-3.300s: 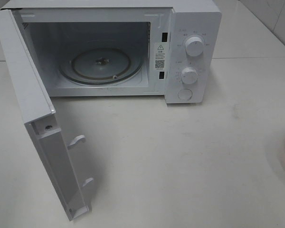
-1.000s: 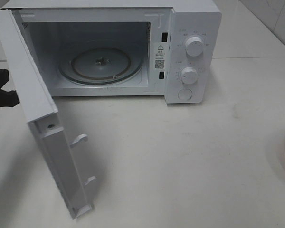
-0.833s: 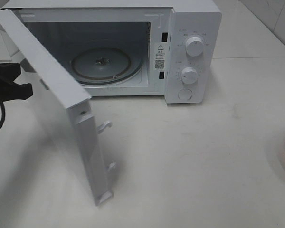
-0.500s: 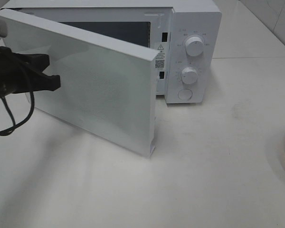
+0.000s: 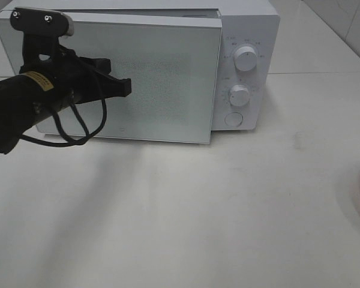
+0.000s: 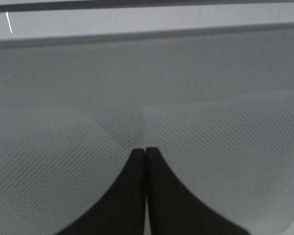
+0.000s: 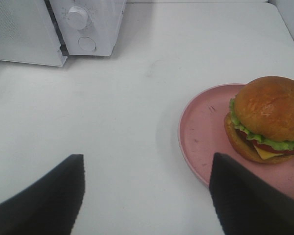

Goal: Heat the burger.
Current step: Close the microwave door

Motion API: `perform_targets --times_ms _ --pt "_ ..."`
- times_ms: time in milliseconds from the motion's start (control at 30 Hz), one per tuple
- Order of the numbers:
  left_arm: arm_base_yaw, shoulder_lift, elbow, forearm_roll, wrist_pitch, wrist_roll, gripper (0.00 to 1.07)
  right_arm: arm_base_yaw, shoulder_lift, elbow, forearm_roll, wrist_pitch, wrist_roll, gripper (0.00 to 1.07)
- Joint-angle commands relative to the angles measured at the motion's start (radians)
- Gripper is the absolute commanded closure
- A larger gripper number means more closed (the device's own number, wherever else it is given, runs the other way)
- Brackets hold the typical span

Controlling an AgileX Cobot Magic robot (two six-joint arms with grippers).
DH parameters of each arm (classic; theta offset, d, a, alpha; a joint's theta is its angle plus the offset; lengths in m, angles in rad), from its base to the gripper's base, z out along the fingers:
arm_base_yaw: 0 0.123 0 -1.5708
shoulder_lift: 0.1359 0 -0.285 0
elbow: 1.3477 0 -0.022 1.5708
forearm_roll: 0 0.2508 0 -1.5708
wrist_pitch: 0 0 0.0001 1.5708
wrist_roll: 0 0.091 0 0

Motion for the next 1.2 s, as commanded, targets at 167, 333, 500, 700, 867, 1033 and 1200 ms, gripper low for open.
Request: perform_targets --times_ms 167,333,500,700,867,1033,1200 --pt "-0.040 0.069 -0.101 -0.062 -0.006 0.005 1.07 -0.004 -0.025 -0.001 0.002 -0.008 -0.012 0.36" --pt "-0.042 0.111 -0.185 -0.063 0.042 0.009 1.07 -0.004 -0.025 -0.001 0.002 -0.008 -0.012 0.36" --pt "-0.042 0.155 -0.256 -0.080 0.044 0.038 1.07 -0.004 -0.025 -0.001 0.002 -0.008 -0.012 0.36" --pt "-0.036 0.198 -0.336 -0.127 0.088 0.038 1.07 -0.004 -0.025 -0.001 0.002 -0.008 -0.012 0.36" --pt "-0.036 0.199 -0.342 -0.126 0.094 0.066 1.07 -0.004 -0.025 -0.001 0.002 -0.008 -0.012 0.36" --pt "-0.051 0.174 -0.340 -0.119 0.161 0.068 1.07 -0.004 -0.025 -0.001 0.002 -0.008 -0.012 0.36" --pt "-0.080 0.133 -0.340 -0.119 0.300 0.068 1.07 -0.004 -0.025 -0.001 0.002 -0.008 -0.012 0.36"
